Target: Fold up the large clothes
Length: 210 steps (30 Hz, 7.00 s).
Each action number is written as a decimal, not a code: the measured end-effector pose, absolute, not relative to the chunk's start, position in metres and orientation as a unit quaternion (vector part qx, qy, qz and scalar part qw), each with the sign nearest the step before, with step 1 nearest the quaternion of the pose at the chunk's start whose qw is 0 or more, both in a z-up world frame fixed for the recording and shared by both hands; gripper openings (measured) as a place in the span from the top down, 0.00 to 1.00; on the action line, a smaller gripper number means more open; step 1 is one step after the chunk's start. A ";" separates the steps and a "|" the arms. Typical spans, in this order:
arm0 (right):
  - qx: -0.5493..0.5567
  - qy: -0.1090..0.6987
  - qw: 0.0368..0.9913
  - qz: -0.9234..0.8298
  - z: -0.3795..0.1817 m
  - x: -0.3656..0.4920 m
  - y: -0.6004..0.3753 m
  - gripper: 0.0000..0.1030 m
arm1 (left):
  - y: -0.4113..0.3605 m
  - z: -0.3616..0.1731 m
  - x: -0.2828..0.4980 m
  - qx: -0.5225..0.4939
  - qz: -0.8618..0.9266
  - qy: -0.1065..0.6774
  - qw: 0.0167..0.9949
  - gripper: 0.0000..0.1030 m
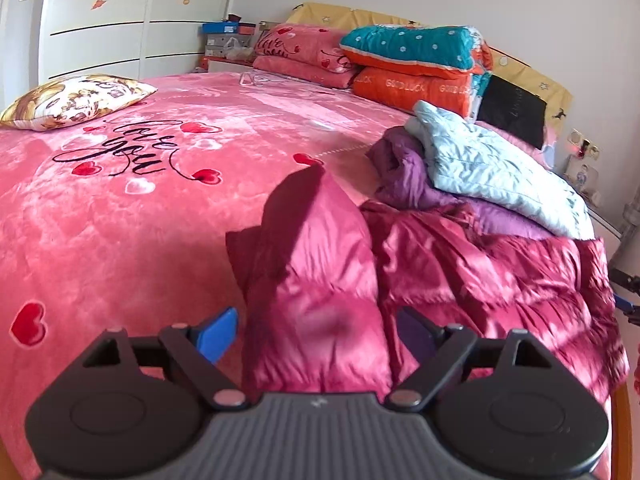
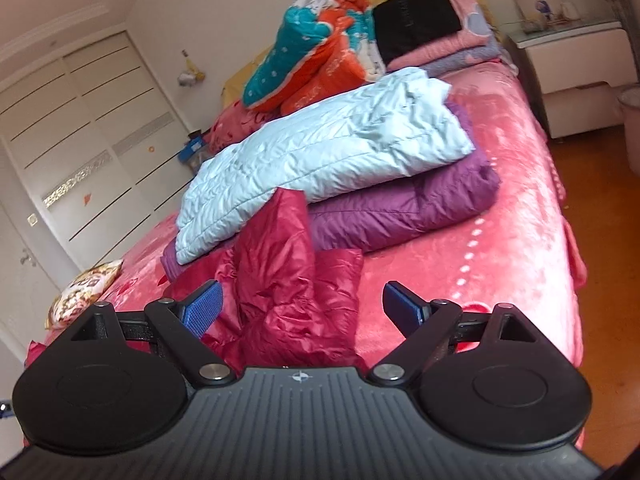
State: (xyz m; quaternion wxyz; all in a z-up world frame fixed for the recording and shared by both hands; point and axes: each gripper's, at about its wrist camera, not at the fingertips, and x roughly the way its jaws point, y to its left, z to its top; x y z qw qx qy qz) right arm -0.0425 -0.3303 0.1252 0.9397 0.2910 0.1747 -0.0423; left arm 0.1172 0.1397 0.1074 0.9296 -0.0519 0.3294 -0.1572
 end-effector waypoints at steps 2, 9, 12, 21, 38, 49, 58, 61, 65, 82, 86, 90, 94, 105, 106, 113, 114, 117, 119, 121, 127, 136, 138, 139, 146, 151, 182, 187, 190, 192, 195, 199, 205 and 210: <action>0.285 0.182 0.941 -0.032 0.123 -0.032 -0.329 0.00 | 0.138 0.105 0.125 -0.053 -0.153 0.331 0.929 0.16; 0.261 0.208 0.942 -0.047 0.115 -0.010 -0.321 0.30 | 0.134 0.093 0.146 -0.056 -0.143 0.341 0.928 0.25; 0.244 0.217 0.944 -0.053 0.115 -0.005 -0.312 0.56 | 0.131 0.091 0.150 -0.061 -0.151 0.342 0.925 0.50; 0.192 0.143 0.963 -0.125 0.147 -0.005 -0.297 0.73 | 0.123 0.118 0.145 -0.060 -0.134 0.293 0.945 0.86; 0.203 0.120 0.956 -0.172 0.135 0.026 -0.311 0.79 | 0.110 0.076 0.202 -0.051 -0.044 0.293 0.954 0.64; 0.191 0.116 0.957 -0.186 0.132 0.028 -0.307 0.26 | 0.125 0.106 0.169 -0.069 0.002 0.226 0.972 0.36; 0.153 0.118 0.979 -0.067 0.173 0.031 -0.261 0.03 | 0.072 0.128 0.136 -0.010 -0.123 0.183 0.975 0.19; 0.109 0.150 0.982 -0.017 0.172 0.042 -0.230 0.02 | 0.061 0.106 0.163 -0.004 -0.126 0.223 0.967 0.20; 0.032 0.206 0.978 0.001 0.158 0.060 -0.201 0.02 | 0.069 0.082 0.189 -0.009 -0.095 0.243 0.965 0.20; 0.103 0.273 0.950 -0.111 0.099 0.120 -0.249 0.00 | 0.085 0.031 0.248 -0.073 -0.065 0.277 0.956 0.03; 0.101 0.277 0.950 -0.107 0.090 0.133 -0.248 0.00 | 0.087 0.023 0.251 -0.085 -0.068 0.281 0.954 0.01; 0.103 0.278 0.949 -0.105 0.075 0.136 -0.247 0.00 | 0.083 0.021 0.251 -0.076 -0.064 0.280 0.955 0.00; 0.108 0.273 0.950 -0.101 0.066 0.142 -0.246 0.00 | 0.082 0.019 0.252 -0.068 -0.060 0.279 0.956 0.00; 0.092 0.271 0.952 -0.111 0.062 0.155 -0.241 0.00 | 0.076 0.020 0.253 -0.042 -0.048 0.284 0.957 0.00; 0.094 0.268 0.953 -0.111 0.062 0.154 -0.241 0.00 | 0.075 0.022 0.253 -0.039 -0.047 0.287 0.956 0.00; 0.121 0.244 0.956 -0.104 0.089 0.128 -0.249 0.00 | 0.069 0.065 0.234 -0.020 -0.032 0.264 0.964 0.01; 0.134 0.231 0.959 -0.096 0.099 0.119 -0.253 0.00 | 0.066 0.077 0.227 -0.025 -0.037 0.253 0.967 0.01; 0.139 0.197 0.967 -0.086 0.128 0.098 -0.260 0.00 | 0.040 0.108 0.203 -0.018 -0.074 0.215 0.974 0.01; 0.131 0.206 0.966 -0.089 0.138 0.093 -0.262 0.00 | 0.014 0.117 0.192 -0.012 -0.104 0.209 0.972 0.01; 0.130 0.216 0.964 -0.086 0.138 0.091 -0.265 0.00 | -0.010 0.115 0.188 -0.027 -0.136 0.230 0.963 0.01; 0.136 0.247 0.955 -0.097 0.112 0.086 -0.281 0.00 | -0.068 0.077 0.193 -0.009 -0.142 0.270 0.952 0.01; 0.132 0.278 0.943 -0.124 0.075 0.087 -0.293 0.00 | -0.078 0.037 0.201 0.018 -0.113 0.260 0.959 0.00; 0.143 0.285 0.940 -0.125 0.070 0.092 -0.294 0.00 | -0.077 0.035 0.204 0.015 -0.117 0.264 0.957 0.00; 0.148 0.286 0.938 -0.125 0.067 0.095 -0.295 0.00 | -0.076 0.035 0.205 0.015 -0.119 0.266 0.956 0.00; 0.219 0.284 0.926 -0.120 0.063 0.083 -0.312 0.00 | -0.066 0.055 0.196 -0.005 -0.141 0.294 0.945 0.01; 0.263 0.246 0.926 -0.113 0.084 0.047 -0.321 0.00 | -0.054 0.081 0.164 0.020 -0.150 0.296 0.943 0.01; 0.170 0.238 0.950 -0.107 0.175 -0.178 -0.227 0.00 | 0.041 0.172 -0.029 0.077 -0.150 0.252 0.953 0.01; 0.166 0.250 0.948 -0.105 0.184 -0.210 -0.217 0.00 | 0.069 0.183 -0.051 0.055 -0.160 0.249 0.954 0.01; 0.158 0.249 0.950 -0.103 0.193 -0.224 -0.207 0.00 | 0.085 0.191 -0.066 0.047 -0.170 0.237 0.955 0.01; 0.155 0.246 0.951 -0.102 0.198 -0.229 -0.200 0.00 | 0.098 0.195 -0.070 0.025 -0.173 0.233 0.956 0.00; 0.149 0.247 0.952 -0.100 0.205 -0.234 -0.195 0.00 | 0.119 0.197 -0.063 0.004 -0.168 0.235 0.957 0.00; 0.144 0.241 0.955 -0.094 0.208 -0.232 -0.204 0.00 | 0.150 0.191 -0.037 -0.049 -0.180 0.246 0.951 0.00; 0.212 0.253 0.942 -0.060 0.191 -0.205 -0.262 0.00 | 0.181 0.162 0.038 -0.154 -0.227 0.292 0.916 0.01; 0.270 0.282 0.920 -0.024 0.156 -0.150 -0.322 0.00 | 0.188 0.130 0.104 -0.190 -0.246 0.339 0.888 0.01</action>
